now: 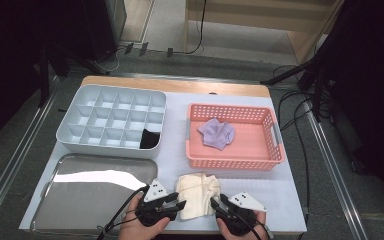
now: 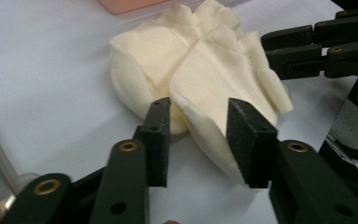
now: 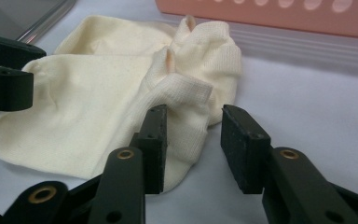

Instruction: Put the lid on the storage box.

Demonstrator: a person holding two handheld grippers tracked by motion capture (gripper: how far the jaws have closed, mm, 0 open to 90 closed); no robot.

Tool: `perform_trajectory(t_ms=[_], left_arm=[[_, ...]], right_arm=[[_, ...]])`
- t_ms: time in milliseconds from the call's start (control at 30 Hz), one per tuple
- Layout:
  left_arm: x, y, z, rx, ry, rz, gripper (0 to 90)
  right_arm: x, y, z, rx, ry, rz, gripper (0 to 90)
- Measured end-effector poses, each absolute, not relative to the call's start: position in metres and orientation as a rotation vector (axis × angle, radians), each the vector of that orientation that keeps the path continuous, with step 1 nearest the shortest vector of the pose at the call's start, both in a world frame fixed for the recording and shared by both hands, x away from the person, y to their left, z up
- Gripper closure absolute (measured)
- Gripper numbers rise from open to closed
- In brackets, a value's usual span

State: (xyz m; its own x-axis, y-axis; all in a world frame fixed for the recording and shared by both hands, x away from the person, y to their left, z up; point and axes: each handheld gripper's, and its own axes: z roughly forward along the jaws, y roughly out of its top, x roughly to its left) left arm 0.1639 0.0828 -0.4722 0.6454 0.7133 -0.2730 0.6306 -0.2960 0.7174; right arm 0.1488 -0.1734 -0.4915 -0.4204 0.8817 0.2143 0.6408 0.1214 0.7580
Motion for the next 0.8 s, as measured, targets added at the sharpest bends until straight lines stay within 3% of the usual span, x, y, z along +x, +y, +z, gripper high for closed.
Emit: perform_trajectory(t_ms=[200,333,633,800], left_arm=[[0.166,0.088,-0.473,2.033,1.074,0.114,77.2],[0.167,0.091,-0.472,2.028,1.062,0.098,88.4],[0.17,0.097,-0.471,1.994,1.059,0.105,90.0],[0.172,0.097,-0.462,1.94,1.04,0.118,89.5]], right_arm=[[0.147,-0.173,-0.488,1.487,2.149,1.171,86.9],[0.146,-0.178,-0.486,1.489,2.142,1.17,88.6],[0.145,-0.192,-0.483,1.496,2.11,1.128,89.1],[0.144,-0.188,-0.465,1.429,2.055,1.246,88.9]])
